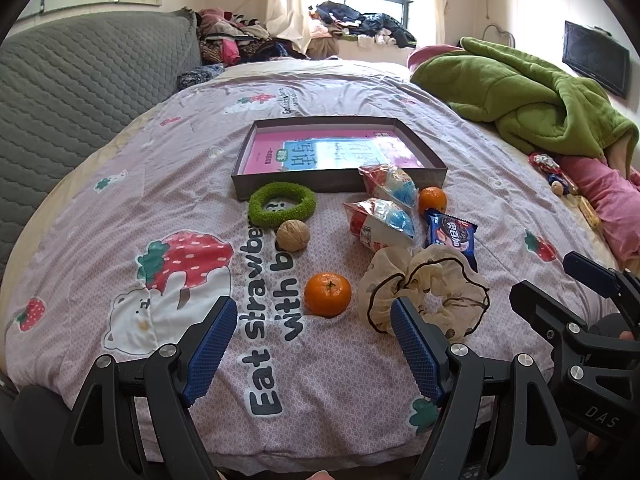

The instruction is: Organize objects

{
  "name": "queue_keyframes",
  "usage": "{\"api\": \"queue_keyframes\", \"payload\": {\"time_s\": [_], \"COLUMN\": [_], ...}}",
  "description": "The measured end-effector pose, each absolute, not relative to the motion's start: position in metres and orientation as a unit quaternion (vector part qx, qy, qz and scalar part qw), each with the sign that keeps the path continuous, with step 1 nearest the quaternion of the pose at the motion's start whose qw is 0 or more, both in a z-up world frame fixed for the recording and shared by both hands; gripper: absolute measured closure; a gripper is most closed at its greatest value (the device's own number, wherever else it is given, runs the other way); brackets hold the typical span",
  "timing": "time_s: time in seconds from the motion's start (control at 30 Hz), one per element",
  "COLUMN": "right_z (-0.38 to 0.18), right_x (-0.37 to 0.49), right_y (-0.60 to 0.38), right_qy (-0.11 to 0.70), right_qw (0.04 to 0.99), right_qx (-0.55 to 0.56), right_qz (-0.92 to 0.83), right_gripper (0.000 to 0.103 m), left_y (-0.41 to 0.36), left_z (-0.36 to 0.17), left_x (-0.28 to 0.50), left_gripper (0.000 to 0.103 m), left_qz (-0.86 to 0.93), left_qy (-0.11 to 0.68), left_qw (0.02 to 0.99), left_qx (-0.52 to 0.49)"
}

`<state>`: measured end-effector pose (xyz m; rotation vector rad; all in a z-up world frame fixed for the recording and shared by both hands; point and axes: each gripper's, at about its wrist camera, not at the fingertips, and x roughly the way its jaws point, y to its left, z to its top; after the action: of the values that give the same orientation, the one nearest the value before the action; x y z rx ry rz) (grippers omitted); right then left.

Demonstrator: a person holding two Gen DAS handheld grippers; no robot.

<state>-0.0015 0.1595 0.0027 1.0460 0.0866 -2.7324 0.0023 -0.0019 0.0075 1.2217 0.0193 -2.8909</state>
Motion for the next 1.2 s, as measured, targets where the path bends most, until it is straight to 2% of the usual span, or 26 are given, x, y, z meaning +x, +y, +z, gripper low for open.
{"api": "queue_keyframes", "payload": {"time_s": [1.2], "right_z": [-0.015], "right_x": [-0.010], "right_y": [0.161], "right_qy": [0.027], "right_qw": [0.109], "right_qx": [0.377], "right_qz": [-0.920], "right_gripper": [0.023], "left_y": [-0.017], "left_z": [-0.011], "left_x": [-0.012], "left_gripper": [0.023], "left_qz": [-0.908], "left_qy": [0.028], "left_qw": [0.000], "left_qx": [0.419]}}
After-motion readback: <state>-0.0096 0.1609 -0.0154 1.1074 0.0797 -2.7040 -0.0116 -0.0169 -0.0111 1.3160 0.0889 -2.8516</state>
